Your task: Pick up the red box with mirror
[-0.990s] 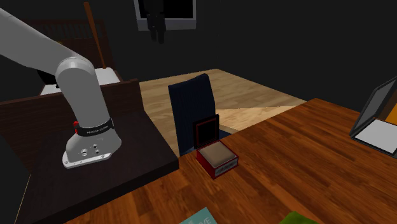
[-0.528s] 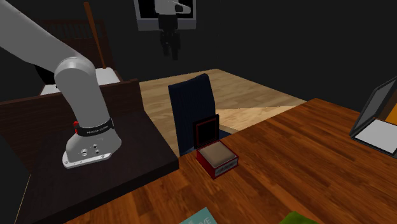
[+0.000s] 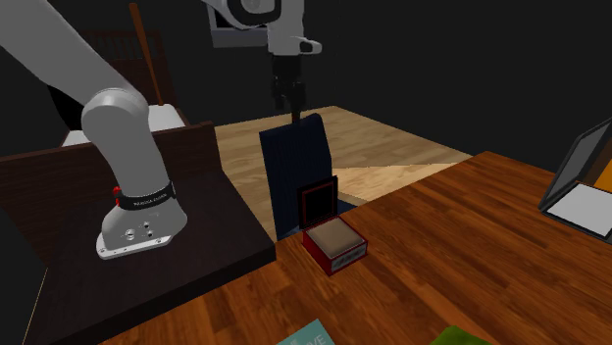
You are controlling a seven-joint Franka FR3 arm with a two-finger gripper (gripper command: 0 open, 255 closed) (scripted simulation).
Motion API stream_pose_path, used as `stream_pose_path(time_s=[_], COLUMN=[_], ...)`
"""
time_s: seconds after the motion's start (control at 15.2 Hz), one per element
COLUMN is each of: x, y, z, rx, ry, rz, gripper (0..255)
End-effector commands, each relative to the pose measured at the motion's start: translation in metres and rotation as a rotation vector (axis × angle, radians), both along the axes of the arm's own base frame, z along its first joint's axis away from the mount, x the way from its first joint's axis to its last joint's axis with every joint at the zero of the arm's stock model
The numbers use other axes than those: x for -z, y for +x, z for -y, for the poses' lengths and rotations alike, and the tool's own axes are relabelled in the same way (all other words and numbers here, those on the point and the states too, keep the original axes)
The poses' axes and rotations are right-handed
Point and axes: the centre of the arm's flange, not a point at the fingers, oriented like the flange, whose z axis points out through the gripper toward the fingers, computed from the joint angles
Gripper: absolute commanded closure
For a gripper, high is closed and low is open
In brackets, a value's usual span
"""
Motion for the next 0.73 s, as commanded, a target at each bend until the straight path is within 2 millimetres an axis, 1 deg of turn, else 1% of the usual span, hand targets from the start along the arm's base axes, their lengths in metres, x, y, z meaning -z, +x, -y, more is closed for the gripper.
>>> stream_pose_path(time_s=[0.0,0.66], x=[0.019,0.106], y=[0.010,0.058], z=[0.016,0.100], rx=[-0.001,-0.004], ry=[-0.006,-0.036], rz=[-0.003,-0.023], gripper=[0,0])
